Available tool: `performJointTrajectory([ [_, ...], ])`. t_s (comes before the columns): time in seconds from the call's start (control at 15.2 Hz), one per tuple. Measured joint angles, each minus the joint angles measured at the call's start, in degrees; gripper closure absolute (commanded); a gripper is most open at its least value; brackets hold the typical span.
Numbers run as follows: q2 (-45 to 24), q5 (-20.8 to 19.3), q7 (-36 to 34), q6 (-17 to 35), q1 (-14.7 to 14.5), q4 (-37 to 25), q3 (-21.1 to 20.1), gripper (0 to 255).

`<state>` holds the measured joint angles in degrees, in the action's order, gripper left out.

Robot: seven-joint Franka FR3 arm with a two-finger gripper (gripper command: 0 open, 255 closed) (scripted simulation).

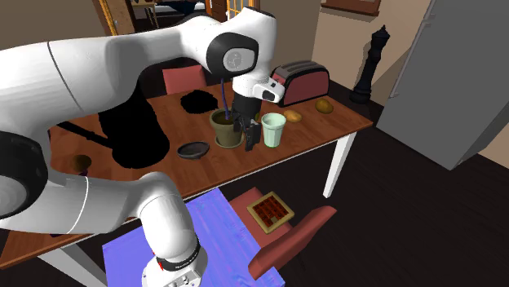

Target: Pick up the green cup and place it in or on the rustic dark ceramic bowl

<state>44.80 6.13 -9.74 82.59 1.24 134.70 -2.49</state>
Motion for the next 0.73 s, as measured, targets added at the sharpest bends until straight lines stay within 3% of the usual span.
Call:
performJointTrajectory([
  [0.2, -1.21, 0.77, -0.53, 2.36, -0.23, 0.69, -0.68, 0],
  [0.73, -12.68, 4.65, -3.17, 17.63, -1.51, 0.87, -4.59, 0],
])
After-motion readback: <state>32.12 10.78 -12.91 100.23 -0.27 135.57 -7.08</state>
